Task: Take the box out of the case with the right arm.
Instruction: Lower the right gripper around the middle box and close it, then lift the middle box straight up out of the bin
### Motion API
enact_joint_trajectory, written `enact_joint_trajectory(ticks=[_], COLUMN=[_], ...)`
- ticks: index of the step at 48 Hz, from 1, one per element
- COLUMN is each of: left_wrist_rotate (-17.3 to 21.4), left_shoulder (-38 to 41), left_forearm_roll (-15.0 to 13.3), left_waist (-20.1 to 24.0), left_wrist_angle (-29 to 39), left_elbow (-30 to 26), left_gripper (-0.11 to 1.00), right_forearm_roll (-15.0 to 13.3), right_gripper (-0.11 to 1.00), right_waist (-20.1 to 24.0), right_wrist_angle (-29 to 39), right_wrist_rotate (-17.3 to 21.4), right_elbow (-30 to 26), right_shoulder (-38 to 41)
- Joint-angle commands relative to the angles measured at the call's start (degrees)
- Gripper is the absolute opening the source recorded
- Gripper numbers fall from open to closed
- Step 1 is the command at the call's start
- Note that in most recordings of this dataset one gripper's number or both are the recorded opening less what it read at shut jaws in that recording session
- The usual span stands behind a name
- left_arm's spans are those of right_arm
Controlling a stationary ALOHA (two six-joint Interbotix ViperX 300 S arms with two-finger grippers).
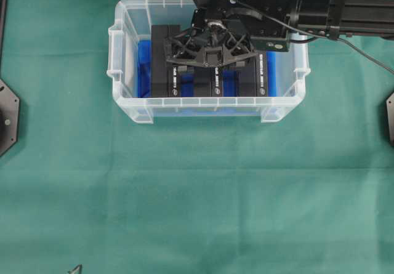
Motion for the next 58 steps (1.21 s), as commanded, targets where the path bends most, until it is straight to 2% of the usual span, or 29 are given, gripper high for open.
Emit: enact_joint_trajectory(ticks=[1,11,21,30,46,51,58], left_wrist_rotate=[0.0,0.0,0.0,0.0,0.0,0.0,0.0], left_shoulder=[0.4,0.4,0.5,0.5,0.5,0.5,0.5], left_forearm_roll=[0.1,0.2,0.2,0.2,0.2,0.2,0.2], left_waist=[-0.1,-0.1,-0.1,-0.1,-0.1,-0.1,-0.1], left_wrist_angle=[-0.1,-0.2,-0.2,-0.2,-0.1,-0.1,-0.2], left_elbow=[-1.1,-1.1,-1.3,-1.3,-1.3,-1.3,-1.3], left_gripper=[0.0,0.0,0.0,0.0,0.0,0.0,0.0], right_forearm_roll=[-0.4,-1.6,-2.7,-6.2,-12.6,-13.2,-13.2], right_gripper=[0.66,0.66,0.66,0.66,0.66,0.66,0.66], right_waist=[0.6,0.6,1.0,1.4,2.5,2.8,3.2], right_wrist_angle=[0.8,2.7,5.6,11.9,25.6,27.9,29.3], right_wrist_rotate=[-0.2,-0.2,-0.2,-0.1,-0.3,-0.3,-0.3], right_elbow=[-0.6,-1.1,-4.0,-9.9,-24.7,-27.1,-27.7], right_shoulder=[-2.1,-4.4,-7.0,-9.0,-9.4,-9.4,-9.4])
